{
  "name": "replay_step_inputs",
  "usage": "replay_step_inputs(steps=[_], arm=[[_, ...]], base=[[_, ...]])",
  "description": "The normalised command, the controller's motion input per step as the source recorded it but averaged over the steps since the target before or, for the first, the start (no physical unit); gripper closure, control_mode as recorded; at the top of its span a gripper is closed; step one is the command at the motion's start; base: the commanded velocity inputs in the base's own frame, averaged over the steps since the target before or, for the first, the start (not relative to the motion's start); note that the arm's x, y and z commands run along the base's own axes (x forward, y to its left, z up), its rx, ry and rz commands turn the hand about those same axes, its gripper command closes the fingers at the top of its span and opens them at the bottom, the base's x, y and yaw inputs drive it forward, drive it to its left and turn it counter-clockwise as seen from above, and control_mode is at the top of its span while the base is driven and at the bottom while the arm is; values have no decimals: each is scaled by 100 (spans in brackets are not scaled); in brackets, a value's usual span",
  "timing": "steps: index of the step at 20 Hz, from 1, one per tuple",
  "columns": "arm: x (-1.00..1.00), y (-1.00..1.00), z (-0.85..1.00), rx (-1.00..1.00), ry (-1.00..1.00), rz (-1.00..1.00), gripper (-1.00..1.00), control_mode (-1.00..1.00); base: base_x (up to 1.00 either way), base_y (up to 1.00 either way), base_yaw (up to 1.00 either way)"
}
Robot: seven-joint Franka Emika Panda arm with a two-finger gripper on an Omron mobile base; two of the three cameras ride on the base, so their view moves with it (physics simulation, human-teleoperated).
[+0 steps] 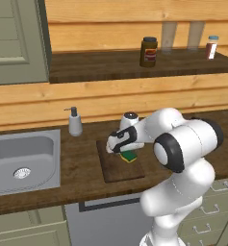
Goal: Pick up the sponge from the counter and clean the cutting board by briefly scrubbing or pressing down on the cutting board. Once finished, release the sponge.
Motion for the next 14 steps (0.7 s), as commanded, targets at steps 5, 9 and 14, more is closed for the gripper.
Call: replay_step_inputs(steps=[5,9,14], arm=[[61,0,0,0,-17,-2,100,-100],[61,0,-1,0,-15,-2,100,-100],[61,0,-5,0,-15,-3,100,-100]], base=[[0,0,0],[0,0,0],[0,0,0]])
